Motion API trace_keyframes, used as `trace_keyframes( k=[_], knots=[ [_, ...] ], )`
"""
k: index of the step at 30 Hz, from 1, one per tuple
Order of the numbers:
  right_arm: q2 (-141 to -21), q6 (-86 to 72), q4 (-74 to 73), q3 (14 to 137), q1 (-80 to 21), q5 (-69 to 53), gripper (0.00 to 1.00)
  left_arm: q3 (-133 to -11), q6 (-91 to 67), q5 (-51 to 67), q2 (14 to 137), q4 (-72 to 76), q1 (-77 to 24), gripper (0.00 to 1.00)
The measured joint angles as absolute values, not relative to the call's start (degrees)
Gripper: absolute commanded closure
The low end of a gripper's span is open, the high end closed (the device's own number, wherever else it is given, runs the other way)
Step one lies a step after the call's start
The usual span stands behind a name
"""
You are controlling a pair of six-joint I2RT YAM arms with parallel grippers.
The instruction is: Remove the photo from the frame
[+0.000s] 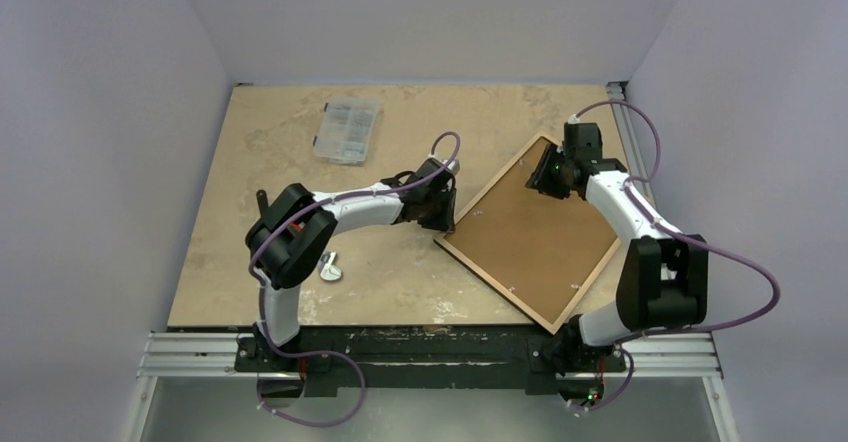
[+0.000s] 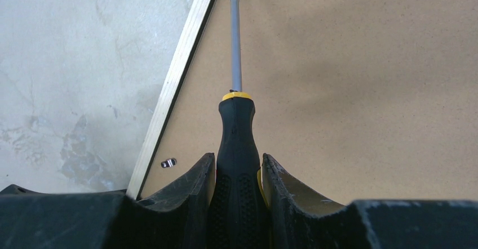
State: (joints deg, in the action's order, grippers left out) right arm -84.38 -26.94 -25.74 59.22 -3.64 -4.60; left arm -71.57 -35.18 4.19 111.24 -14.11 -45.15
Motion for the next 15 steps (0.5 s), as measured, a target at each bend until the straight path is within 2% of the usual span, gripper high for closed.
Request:
trace_keyframes(
  k=[15],
  knots=[
    [-87.92,-24.84,-23.53,59.24,-3.62,-9.02,1.0,-68.71,-37.43,3.68,109.21,-13.32,-45.08,1.0]
  ],
)
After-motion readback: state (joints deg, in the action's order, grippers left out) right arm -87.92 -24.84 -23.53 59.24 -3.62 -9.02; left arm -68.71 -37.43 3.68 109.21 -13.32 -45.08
